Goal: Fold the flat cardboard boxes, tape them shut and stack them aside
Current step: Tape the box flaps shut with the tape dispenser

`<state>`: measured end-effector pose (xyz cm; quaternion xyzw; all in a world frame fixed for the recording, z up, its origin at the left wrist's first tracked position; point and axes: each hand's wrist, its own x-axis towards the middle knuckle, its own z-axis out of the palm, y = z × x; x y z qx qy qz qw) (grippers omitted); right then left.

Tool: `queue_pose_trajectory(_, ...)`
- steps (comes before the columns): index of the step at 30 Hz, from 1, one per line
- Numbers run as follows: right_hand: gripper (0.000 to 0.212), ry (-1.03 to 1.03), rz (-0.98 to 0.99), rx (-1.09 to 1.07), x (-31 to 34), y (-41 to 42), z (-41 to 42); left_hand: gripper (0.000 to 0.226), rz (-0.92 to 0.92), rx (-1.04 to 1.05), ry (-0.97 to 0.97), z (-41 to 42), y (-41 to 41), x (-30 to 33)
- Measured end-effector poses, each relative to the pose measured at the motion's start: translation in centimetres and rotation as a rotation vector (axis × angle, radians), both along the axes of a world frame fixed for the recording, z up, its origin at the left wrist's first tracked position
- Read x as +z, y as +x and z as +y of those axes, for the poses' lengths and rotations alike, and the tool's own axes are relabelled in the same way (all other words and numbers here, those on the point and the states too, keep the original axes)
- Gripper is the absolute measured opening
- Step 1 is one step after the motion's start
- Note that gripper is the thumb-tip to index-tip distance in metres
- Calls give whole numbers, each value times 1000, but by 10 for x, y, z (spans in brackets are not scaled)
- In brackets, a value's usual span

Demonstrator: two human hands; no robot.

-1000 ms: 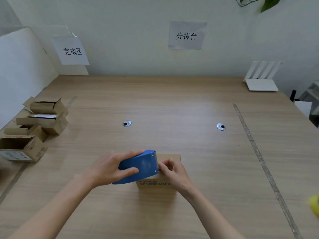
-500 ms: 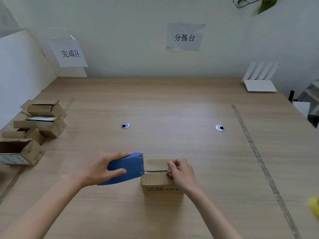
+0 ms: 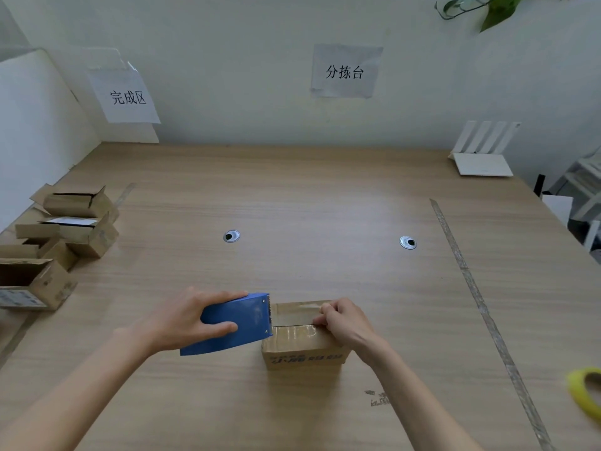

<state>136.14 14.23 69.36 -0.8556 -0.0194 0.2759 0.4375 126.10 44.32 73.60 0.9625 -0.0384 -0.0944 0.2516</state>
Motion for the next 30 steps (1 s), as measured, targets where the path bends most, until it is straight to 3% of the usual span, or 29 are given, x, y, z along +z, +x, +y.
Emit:
queue_pose_trajectory(11,21,452,336,-274,-15,11,-24,50,90,35,2,12,-10,2)
queue_pose_trajectory(15,23,370,222,-240,-19,11,-22,45,66,63,50,9,-4,0)
queue_pose_trajectory(18,41,250,105,-161,-17,8,-22,43,53,58,56,6,4,3)
queue_pose_trajectory(23,24,118,-20,-190,-16,6,-23,47,88,56,29,6,3,-1)
queue_pose_trajectory(30,20,-32,-75,-176,-15,10,-26,46,54,35,34,-3,5,-4)
